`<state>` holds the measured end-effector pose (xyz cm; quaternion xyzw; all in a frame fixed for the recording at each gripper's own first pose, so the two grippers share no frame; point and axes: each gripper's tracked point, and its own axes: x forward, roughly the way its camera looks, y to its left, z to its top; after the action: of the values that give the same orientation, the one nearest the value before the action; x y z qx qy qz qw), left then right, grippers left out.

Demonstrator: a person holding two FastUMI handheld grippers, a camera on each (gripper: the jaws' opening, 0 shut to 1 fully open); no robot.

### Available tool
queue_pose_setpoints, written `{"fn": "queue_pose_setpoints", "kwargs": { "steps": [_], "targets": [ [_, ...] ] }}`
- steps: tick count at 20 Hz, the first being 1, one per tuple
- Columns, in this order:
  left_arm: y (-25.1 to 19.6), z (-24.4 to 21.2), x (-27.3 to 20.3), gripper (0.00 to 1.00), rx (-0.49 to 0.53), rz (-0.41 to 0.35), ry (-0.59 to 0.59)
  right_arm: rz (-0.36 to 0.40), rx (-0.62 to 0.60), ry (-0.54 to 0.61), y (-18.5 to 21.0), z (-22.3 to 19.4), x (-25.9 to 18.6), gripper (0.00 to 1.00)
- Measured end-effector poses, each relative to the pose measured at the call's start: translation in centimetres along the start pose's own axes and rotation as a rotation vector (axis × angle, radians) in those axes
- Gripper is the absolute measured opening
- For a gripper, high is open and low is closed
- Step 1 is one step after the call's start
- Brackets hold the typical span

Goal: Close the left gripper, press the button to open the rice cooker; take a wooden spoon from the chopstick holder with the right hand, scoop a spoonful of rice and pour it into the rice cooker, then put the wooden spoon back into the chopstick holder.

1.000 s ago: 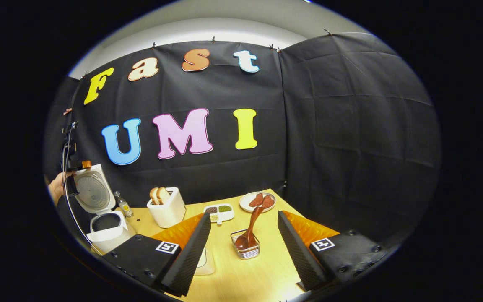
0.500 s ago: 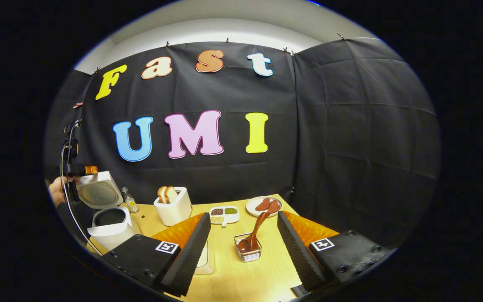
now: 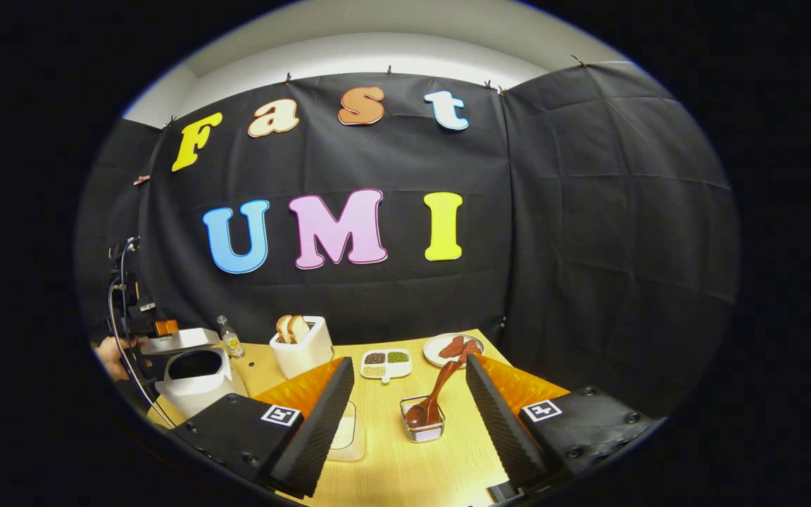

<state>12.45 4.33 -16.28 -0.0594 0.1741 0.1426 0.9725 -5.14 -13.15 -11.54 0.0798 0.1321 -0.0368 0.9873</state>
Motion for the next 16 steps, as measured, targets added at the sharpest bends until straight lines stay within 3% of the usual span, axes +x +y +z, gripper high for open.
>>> {"fn": "queue_pose_setpoints", "kwargs": {
  "steps": [16],
  "targets": [
    [-1.0, -8.4, 0.7, 1.0, 0.109, 0.002, 0.113, -0.019, -0.049, 0.054, -0.9, -2.6, -1.2, 0.98]
  ]
}}
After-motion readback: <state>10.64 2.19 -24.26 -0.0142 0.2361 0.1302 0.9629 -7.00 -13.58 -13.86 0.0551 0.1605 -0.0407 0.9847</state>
